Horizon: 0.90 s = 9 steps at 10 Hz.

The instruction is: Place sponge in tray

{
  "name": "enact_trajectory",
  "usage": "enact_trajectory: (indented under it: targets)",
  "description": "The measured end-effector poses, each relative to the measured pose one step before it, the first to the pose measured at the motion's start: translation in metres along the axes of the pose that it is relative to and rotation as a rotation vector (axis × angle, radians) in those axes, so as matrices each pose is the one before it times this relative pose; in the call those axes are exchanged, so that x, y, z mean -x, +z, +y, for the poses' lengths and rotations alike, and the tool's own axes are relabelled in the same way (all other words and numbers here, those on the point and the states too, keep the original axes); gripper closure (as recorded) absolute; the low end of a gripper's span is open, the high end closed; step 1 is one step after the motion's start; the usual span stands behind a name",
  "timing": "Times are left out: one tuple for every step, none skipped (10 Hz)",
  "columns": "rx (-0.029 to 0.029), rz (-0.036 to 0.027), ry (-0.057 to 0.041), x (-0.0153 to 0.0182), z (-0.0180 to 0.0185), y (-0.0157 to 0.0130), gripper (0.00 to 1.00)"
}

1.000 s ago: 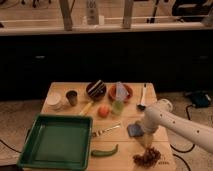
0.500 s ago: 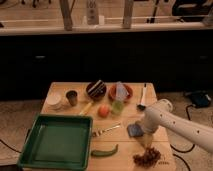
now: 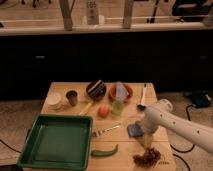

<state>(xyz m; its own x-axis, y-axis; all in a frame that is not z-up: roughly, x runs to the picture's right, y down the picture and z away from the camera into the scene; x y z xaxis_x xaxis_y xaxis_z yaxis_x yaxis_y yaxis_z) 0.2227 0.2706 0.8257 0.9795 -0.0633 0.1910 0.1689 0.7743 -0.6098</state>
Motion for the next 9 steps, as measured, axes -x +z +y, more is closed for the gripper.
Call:
enact_trajectory:
  targets:
    - [0.00043,-0.00036,-0.00048,0.00045,-0.00009,-0.00048,0.20]
    - [0.00016,-0.00005,0.00018,-0.00001,0.00015,-0.00019,0.20]
    - [-0.00046,0.00662,-0.01028,0.00171,0.00068,-0.00111,0.20]
    - [0.00012,0.00165,-0.00844,0.00307,-0.00003,-0.00076,0.20]
    - [-0.00129,0.00407,-0.01135,0.00280,-0.00093,-0.00027,0.20]
    - [-0.00094,0.00210,-0.00908,0.00279,-0.00063,-0.00046,0.20]
    - [-0.00118,0.00095,-0.00617,0.00192,-0.00003,-0.00044,0.20]
    - [-0.00220,0.00197,-0.00465,0.00083,-0.00020,-0.00098,0.20]
    - [-0.00205,0.00015,-0.00247,0.00074,0.00011,-0.00059,0.23]
